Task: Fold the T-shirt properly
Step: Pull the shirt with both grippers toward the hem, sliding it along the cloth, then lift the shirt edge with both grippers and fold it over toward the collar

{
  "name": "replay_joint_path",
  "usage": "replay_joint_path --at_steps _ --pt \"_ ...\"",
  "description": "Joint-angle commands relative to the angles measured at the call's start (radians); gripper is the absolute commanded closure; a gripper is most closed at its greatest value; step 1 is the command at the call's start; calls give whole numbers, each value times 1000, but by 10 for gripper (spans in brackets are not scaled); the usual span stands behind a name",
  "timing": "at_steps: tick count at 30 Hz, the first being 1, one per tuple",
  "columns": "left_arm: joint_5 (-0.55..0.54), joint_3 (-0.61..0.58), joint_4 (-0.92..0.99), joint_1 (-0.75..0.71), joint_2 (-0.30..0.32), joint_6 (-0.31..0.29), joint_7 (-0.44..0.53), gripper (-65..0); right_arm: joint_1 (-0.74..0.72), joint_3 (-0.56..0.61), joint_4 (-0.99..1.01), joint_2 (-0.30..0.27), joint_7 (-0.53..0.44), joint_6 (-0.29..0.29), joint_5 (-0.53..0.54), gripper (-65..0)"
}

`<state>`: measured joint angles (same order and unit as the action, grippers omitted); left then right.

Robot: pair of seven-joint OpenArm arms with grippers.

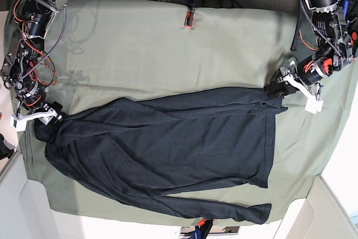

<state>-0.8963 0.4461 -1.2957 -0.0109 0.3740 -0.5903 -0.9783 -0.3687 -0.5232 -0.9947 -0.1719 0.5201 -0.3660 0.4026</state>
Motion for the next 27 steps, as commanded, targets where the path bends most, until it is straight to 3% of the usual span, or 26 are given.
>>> replay_joint_path --at_steps 1,17,19,21,22,23,26,27 --pt "-4 6 -3 14 16 3 19 -280 -22 1 -13 -8 3 3 5 -317" --pt "57 6 209 167 -8 -10 77 -278 -22 1 -13 -8 -15 3 8 -310" --pt "68 6 209 177 -8 -32 93 -197 -22 1 -13 -8 -27 2 8 -246" --pt "72 6 209 183 -8 -79 92 -33 -22 1 -13 -8 -41 -2 8 -118" --pt "72 6 209 182 -8 -105 89 0 -22 1 -13 -8 -50 -20 8 -46" --pt "72 6 209 182 -7 -108 80 0 -22 1 -13 -8 -54 -46 8 0" --pt "80 6 209 182 3 -108 46 0 -24 2 -13 -8 -47 -169 8 0" --pt "77 6 209 182 12 -108 37 0 -24 6 -14 -8 -36 -183 9 0"
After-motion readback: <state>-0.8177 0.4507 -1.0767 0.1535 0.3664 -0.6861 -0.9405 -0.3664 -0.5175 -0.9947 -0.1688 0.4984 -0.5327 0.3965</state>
